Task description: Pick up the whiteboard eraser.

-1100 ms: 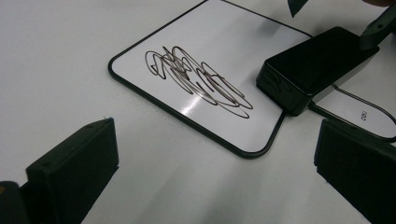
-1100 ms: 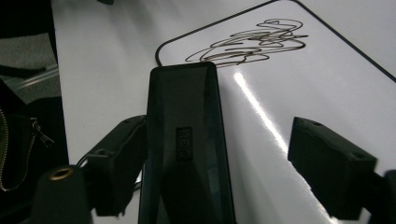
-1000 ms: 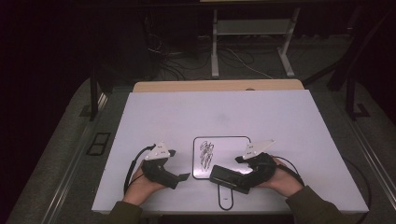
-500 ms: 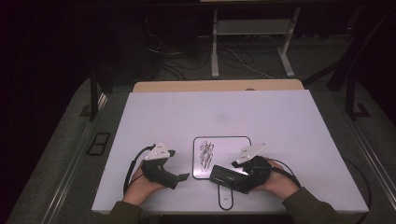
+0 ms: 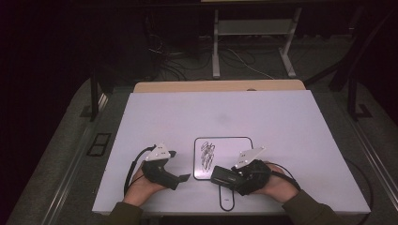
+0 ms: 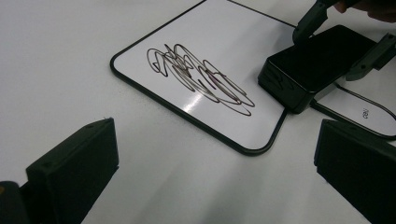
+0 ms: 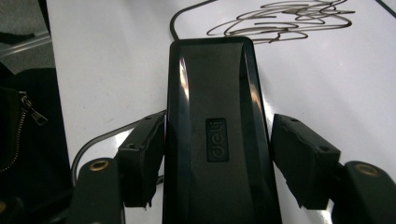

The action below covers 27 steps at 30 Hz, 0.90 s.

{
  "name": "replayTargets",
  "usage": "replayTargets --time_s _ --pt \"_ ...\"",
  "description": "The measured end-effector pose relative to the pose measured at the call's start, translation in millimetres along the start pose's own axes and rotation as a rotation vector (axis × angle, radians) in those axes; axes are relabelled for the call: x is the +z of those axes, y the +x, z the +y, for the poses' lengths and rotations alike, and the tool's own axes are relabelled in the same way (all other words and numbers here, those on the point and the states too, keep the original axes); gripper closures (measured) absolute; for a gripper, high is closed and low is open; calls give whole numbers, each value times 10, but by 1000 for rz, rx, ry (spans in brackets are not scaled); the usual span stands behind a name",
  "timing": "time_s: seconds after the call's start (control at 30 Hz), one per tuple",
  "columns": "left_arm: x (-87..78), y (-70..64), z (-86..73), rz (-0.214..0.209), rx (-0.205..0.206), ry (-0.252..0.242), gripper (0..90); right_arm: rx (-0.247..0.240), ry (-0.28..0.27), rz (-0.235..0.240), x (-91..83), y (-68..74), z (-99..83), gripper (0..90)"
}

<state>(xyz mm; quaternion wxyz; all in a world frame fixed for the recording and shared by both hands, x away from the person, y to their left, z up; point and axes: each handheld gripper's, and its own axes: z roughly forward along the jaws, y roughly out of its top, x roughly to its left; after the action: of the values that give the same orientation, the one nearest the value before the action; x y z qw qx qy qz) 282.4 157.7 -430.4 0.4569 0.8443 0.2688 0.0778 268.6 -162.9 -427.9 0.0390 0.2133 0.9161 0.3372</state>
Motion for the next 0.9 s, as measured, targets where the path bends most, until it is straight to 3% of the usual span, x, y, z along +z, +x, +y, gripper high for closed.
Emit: replayTargets --time_s 0.6,0.9 --pt "7 0 -2 1 1 4 0 -24 23 -6 40 9 -17 378" --pt "5 1 -2 1 3 6 0 -8 30 11 45 8 -6 381"
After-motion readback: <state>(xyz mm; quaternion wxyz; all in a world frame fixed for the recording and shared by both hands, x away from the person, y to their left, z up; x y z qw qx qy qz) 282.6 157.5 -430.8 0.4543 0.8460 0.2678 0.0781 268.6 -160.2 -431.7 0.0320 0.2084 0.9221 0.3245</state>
